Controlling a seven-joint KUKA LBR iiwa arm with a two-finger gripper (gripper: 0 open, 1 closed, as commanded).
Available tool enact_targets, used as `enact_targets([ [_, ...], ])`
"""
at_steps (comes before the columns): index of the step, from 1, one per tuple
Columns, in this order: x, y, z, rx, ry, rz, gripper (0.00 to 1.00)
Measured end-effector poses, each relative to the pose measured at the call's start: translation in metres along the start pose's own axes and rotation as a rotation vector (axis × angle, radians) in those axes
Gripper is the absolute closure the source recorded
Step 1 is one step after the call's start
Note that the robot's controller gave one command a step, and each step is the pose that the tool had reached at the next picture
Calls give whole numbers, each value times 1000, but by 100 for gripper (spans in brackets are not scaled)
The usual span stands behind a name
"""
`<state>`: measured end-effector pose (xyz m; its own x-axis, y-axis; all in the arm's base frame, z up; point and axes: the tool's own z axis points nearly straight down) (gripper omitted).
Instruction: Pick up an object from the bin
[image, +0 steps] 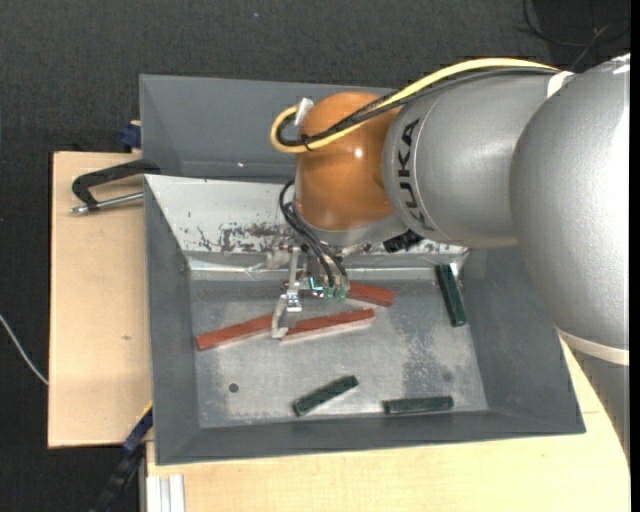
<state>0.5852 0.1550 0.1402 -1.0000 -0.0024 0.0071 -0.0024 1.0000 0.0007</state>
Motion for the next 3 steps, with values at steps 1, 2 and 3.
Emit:
enact_targets([
  [1, -2, 0, -5, -1, -8, 2, 0],
  [2, 6, 4, 62, -2, -10, -68, 100],
  [3, 5, 4, 62, -3, -10, -68, 100],
])
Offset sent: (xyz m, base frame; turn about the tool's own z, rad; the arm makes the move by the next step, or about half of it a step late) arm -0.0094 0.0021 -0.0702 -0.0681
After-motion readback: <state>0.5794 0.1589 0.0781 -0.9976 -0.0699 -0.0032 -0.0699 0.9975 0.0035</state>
